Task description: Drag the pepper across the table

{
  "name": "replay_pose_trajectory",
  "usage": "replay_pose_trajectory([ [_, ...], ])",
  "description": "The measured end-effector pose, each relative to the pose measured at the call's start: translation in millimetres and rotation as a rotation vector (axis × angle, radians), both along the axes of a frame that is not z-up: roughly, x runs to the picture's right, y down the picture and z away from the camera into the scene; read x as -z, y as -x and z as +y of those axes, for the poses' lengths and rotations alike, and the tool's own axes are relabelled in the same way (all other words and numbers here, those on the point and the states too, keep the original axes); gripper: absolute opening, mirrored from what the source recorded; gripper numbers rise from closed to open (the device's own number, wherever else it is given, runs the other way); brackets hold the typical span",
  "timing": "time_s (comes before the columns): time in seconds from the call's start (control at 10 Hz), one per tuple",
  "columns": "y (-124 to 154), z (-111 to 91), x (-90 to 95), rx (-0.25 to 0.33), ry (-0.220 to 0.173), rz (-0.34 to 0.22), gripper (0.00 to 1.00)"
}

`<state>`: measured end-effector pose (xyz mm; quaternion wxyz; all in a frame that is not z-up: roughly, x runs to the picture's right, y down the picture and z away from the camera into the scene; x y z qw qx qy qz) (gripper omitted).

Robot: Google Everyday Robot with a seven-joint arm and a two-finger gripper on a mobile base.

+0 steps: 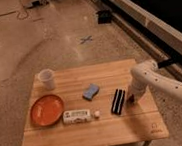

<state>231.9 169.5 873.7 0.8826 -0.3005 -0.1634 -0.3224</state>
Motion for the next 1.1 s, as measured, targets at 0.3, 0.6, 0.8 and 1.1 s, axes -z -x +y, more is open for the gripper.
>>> replay_pose_trajectory([
  [0.3,12,8,11.9,0.041,0.018,-0.036,0.00],
  [0.6,26,14,19.3,0.077,0.029,-0.085,0.00],
  [0.8,30,23,27.8,0.108,0.031,-0.126,0.00],
  [1.1,36,38,40.8,0.149,0.026,-0.163,0.00],
])
